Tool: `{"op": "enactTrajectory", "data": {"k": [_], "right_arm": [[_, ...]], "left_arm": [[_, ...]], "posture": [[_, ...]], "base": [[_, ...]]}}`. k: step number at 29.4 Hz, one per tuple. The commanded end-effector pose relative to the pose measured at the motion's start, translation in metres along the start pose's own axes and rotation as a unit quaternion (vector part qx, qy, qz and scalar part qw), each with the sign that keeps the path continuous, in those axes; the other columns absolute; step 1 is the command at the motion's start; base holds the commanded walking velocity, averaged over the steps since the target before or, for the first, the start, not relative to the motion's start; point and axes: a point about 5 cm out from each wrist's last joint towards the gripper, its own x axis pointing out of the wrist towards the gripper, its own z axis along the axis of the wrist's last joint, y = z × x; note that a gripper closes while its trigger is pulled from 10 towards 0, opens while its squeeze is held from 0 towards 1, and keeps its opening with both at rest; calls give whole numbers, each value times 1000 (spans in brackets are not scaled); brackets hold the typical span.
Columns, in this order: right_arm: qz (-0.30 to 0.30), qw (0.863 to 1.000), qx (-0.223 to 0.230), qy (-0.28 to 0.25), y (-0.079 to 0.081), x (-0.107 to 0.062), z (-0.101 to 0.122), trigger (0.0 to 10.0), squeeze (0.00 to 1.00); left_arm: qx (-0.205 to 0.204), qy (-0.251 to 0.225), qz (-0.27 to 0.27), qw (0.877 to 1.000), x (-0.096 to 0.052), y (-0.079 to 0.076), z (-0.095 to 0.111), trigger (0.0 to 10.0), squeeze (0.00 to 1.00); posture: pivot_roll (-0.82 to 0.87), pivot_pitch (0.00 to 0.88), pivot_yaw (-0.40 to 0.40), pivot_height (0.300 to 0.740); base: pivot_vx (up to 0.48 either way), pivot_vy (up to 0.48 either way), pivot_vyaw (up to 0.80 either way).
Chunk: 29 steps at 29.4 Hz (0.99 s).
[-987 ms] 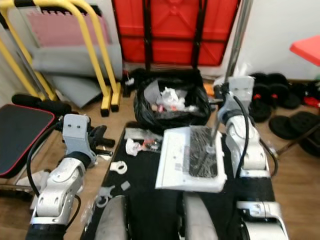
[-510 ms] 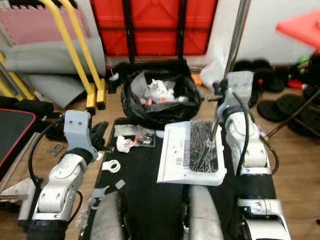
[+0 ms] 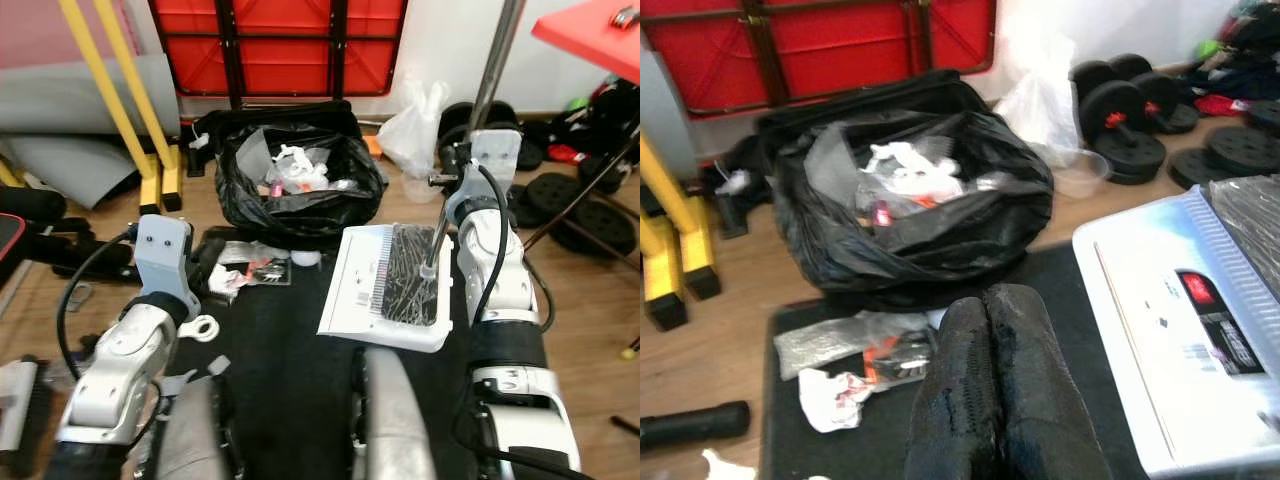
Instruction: Sweep floor
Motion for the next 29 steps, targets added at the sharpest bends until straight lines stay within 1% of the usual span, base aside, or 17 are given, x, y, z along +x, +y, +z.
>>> {"op": "enactTrajectory", "data": {"k": [1,2,3,4,5,6,7,8,9,10,11,14,19,20,22,24,29], "right_arm": [[-14,997,3,-70,-8,6,28,10000,0],[-25,996,-4,-89,-13,13,40,10000,0],[-25,996,-4,-89,-13,13,40,10000,0],[-40,993,-18,-113,-21,20,55,10000,0],[-40,993,-18,-113,-21,20,55,10000,0],[-56,990,-24,-131,-29,25,68,10000,0],[-56,990,-24,-131,-29,25,68,10000,0],[-69,987,-32,-141,-38,28,76,10000,0],[-69,987,-32,-141,-38,28,76,10000,0],[-79,985,-41,-146,-44,29,79,10000,0],[-84,985,-47,-142,-49,29,77,10000,0],[-87,985,-53,-137,-51,30,73,10000,0],[-69,990,-78,-96,-46,26,41,10000,0],[-69,990,-78,-96,-46,26,41,10000,0],[-59,993,-75,-74,-43,24,24,10000,0],[-55,994,-73,-66,-42,23,18,10000,0],[-34,998,-43,-41,-36,20,-1,10000,0]], "left_arm": [[-10,2,-38,999,-2,-9,1,10000,0],[-15,2,-51,999,-4,-13,2,10000,0],[-15,2,-51,999,-4,-13,2,10000,0],[-17,5,-61,998,-8,-15,3,10000,0],[-17,5,-61,998,-8,-15,3,10000,0],[-18,8,-68,998,-12,-16,3,10000,0],[-18,8,-68,998,-12,-16,3,10000,0],[-18,12,-72,997,-18,-16,2,10000,0],[-18,12,-72,997,-18,-16,2,10000,0],[-19,16,-73,997,-24,-16,1,10000,0],[-22,19,-73,997,-29,-15,1,10000,0],[-23,21,-73,997,-33,-15,1,10000,0],[-26,29,-72,997,-45,-14,2,10000,0],[-26,29,-72,997,-45,-14,2,10000,0],[-33,32,-71,996,-49,-13,3,10000,0],[-36,34,-71,996,-52,-14,4,10000,0],[-44,41,-74,995,-59,-14,6,10000,0]], "posture": [[-76,178,-121,513],[-67,196,-118,508],[-67,196,-118,508],[-58,221,-115,503],[-58,221,-115,503],[-49,240,-113,499],[-49,240,-113,499],[-42,251,-111,494],[-42,251,-111,494],[-32,260,-108,489],[-27,278,-104,484],[-26,283,-103,479],[-19,327,-97,459],[-19,327,-97,459],[-21,349,-94,449],[-22,358,-92,444],[-17,380,-90,424]], "base": [[0,0,0],[0,0,0],[0,0,0],[0,0,0],[0,0,0],[0,0,0],[0,0,0],[0,0,0],[0,0,0],[0,0,0],[0,0,0],[0,0,0],[0,0,0],[0,0,0],[0,0,0],[0,0,0],[0,0,0]]}}
